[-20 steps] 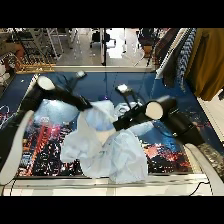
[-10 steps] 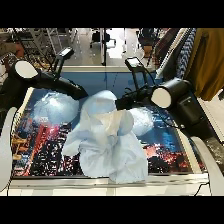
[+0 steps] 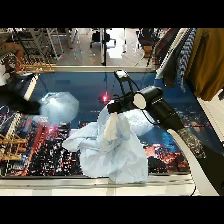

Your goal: Fold the clothes and pants, and hang the long-sleeved shirts on hangers.

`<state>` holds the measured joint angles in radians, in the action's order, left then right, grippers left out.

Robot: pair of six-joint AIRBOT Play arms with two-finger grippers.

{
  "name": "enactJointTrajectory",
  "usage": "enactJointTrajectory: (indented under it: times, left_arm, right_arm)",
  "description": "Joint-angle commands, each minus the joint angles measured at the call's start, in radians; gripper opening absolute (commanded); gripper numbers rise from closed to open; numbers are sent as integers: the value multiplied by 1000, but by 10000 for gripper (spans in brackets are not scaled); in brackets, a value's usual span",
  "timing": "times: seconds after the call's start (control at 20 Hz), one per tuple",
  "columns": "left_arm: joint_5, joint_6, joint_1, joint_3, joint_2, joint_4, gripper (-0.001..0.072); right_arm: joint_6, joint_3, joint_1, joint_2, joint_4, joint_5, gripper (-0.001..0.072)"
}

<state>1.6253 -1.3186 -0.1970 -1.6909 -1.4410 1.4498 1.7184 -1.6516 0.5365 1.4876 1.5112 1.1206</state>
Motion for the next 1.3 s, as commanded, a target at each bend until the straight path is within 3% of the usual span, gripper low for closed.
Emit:
enactJointTrajectory:
  times: [0.0,0.2,0.4,0.85,1.0,1.1,1.2,1.25]
  left_arm:
    - [-200,-45,-262,287,147,144,246]
    - [-528,-70,-512,599,248,140,246]
    - [-720,-88,-584,718,234,56,244]
    - [-821,-88,-573,721,209,106,233]
    - [-815,-87,-573,721,210,105,121]
    - [-814,-87,-573,721,210,105,113]
    - [-803,-80,-573,721,210,105,17]
    - [-792,-80,-573,721,210,102,17]
  right_arm:
    - [-32,26,0,10,-11,-23,27]
    - [-36,26,0,10,-12,-37,27]
    - [-36,26,0,10,-12,-40,27]
    - [-36,26,0,10,-20,-16,28]
    - [-36,26,0,10,-20,-17,28]
    - [-36,26,0,10,-20,-17,28]
    - [-36,26,0,10,-20,-17,28]
    - [-36,26,0,10,-21,-16,28]
